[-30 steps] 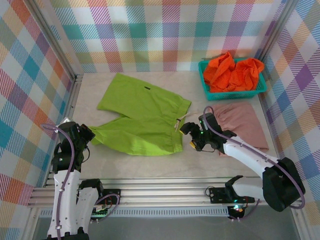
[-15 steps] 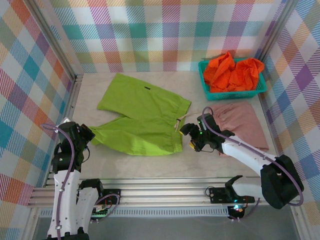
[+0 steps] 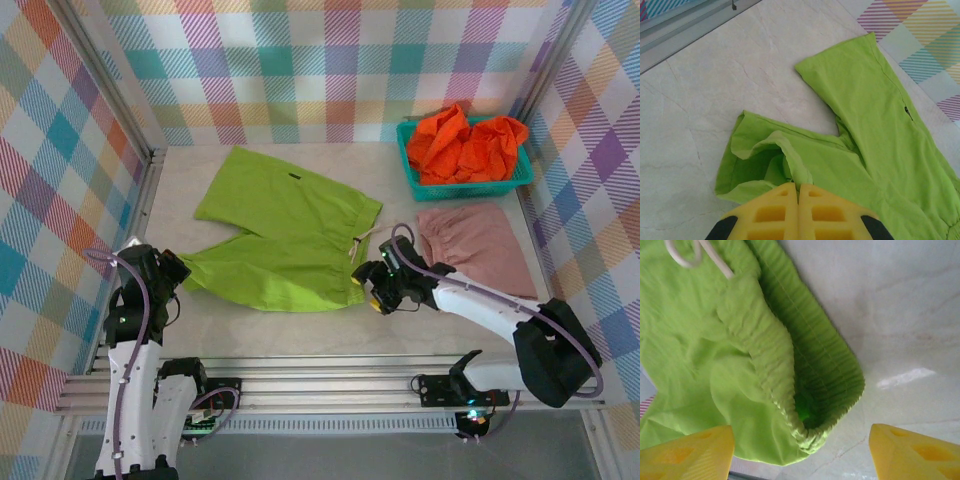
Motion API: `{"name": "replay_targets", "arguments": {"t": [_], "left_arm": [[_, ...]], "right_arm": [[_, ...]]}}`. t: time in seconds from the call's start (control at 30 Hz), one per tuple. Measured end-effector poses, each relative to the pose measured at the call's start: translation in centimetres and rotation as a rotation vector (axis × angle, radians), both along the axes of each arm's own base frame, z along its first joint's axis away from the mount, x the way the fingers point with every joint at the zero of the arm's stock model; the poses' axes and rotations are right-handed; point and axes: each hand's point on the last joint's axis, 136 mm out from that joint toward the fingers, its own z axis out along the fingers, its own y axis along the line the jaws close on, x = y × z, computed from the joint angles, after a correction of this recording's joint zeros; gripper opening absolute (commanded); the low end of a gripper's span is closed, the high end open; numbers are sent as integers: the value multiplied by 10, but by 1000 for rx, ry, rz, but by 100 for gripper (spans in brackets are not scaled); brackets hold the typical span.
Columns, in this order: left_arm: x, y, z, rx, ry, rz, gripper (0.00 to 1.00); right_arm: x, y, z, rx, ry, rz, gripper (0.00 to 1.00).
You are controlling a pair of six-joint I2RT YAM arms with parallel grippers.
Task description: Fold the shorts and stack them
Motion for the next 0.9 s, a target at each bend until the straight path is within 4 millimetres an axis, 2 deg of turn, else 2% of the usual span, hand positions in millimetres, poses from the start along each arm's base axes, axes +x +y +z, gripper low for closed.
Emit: {"name": "replay_targets", "arguments": {"t": [0.13, 0.33, 0.43, 0.57, 0.73, 0.83, 0.9], "left_arm": [[0, 0, 1, 0, -4, 0, 0], [-1, 0, 1, 1, -5, 0, 0], [-1, 0, 2, 1, -10, 0, 0], [-2, 0, 4, 2, -16, 0, 0], [-3, 0, 4, 3, -11, 1, 0], [-4, 0, 11, 5, -11, 4, 0], [-3, 0, 28, 9, -40, 4, 0]], "right_arm": [[-10, 8, -10, -14, 44, 13, 61], [-15, 8, -25, -44, 90, -1, 52], [-16, 8, -31, -56, 107, -8, 40], [-14, 5, -35, -77, 106, -20, 20], [-8, 1, -26, -112, 66, -14, 1], [-3, -2, -9, -124, 11, -4, 0], [1, -4, 7, -131, -37, 7, 0]]}}
